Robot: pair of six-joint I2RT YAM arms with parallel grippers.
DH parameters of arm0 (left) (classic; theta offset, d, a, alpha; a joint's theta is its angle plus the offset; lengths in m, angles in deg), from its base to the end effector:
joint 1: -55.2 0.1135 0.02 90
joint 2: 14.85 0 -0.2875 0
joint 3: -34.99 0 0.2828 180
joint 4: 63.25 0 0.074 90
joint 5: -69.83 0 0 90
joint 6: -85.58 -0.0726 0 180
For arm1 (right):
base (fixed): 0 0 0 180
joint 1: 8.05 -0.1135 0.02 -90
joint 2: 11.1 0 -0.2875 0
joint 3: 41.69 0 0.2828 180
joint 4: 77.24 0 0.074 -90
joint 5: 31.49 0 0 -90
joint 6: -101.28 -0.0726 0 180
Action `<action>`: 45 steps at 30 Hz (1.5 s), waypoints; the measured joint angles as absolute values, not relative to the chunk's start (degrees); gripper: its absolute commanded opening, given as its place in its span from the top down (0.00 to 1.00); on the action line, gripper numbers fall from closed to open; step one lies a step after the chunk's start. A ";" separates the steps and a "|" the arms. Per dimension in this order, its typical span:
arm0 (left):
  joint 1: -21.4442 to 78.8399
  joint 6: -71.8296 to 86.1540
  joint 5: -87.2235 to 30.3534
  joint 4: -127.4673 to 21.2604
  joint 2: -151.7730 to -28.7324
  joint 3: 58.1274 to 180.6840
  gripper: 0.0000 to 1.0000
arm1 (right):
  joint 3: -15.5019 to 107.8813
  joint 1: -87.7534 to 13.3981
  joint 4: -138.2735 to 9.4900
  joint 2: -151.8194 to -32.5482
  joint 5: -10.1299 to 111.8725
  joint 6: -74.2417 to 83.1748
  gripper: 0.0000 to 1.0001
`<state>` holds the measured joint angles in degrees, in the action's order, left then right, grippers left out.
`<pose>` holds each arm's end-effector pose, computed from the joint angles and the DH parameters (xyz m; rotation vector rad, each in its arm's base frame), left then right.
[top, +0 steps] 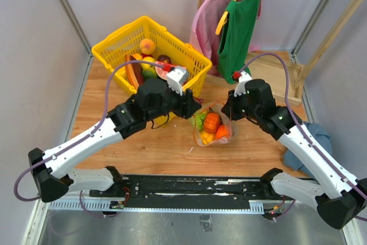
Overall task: Place the food in the zip-top bag and seal the zipper
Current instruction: Place the fake fruit in the zipper food storage bag.
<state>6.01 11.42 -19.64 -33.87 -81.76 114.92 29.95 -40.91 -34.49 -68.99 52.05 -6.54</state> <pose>0.2119 -0.2444 0.4004 0.5473 1.8505 -0.7690 0.2221 0.1532 0.3534 -0.3505 2.1117 0.6485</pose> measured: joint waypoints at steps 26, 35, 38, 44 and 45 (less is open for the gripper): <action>-11.11 6.28 -6.28 -46.86 -98.39 111.46 0.61 | 30.89 -40.91 -34.35 -66.46 46.59 -6.74 0.99; -13.97 1.95 -2.46 -54.49 -97.94 108.43 0.37 | 30.69 -40.91 -35.29 -66.39 44.14 -7.50 0.99; -14.01 1.74 -1.23 -55.05 -98.18 108.40 0.31 | 30.69 -40.91 -35.62 -66.39 43.92 -7.77 1.00; -13.99 1.91 0.36 -55.21 -98.53 108.29 0.20 | 30.67 -40.91 -35.62 -66.19 43.99 -7.88 0.99; -13.99 1.91 0.49 -55.19 -98.53 108.29 0.19 | 30.67 -40.91 -35.60 -66.15 44.03 -7.85 1.00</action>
